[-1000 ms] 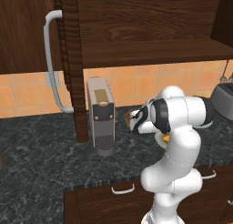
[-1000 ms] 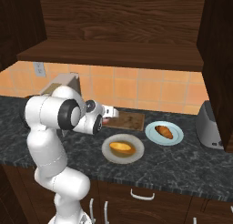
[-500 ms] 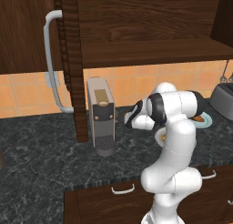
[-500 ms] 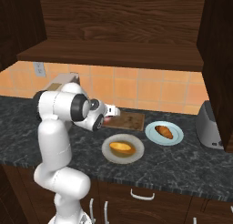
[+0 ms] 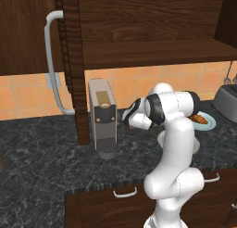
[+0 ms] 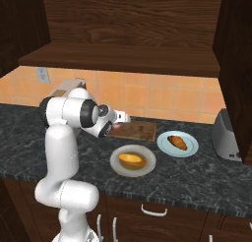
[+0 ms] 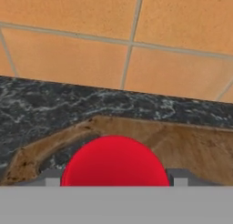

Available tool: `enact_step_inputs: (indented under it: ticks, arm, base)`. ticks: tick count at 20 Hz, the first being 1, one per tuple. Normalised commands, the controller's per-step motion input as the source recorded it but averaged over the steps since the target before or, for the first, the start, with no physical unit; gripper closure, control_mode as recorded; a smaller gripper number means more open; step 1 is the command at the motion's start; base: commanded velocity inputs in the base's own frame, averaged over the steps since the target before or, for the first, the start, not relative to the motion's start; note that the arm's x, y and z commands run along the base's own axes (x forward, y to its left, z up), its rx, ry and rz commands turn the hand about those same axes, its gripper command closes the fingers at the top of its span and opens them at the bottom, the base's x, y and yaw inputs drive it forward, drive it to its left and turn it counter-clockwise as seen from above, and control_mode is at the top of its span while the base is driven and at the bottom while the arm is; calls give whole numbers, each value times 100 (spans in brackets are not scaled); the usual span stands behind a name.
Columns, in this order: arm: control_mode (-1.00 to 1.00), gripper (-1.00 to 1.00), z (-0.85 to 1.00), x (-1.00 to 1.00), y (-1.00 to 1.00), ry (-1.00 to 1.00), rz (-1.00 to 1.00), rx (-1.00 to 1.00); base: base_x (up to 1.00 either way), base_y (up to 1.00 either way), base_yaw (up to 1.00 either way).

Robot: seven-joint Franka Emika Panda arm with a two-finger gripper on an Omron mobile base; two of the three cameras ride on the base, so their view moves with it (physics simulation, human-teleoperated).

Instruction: From the different types of pastries on the counter, select a croissant and place it on the cutting board. Then retrieve a jar of jam from the cabinet and place it alongside the croissant on the cutting board.

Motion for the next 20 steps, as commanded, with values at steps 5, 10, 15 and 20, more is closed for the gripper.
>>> enact_step_inputs:
  ticks: [5, 10, 15, 20]
  arm:
    - [-100, 100, -47, 13, 0, 8, 1, 0]
    - [-100, 100, -52, 8, 0, 10, 2, 0]
    - [-100, -100, -28, 0, 0, 11, 2, 0]
    - [-100, -100, -1, 0, 0, 15, 1, 5]
  base:
    - [0, 0, 0]
    - [0, 0, 0]
    - [0, 0, 0]
    - [0, 0, 0]
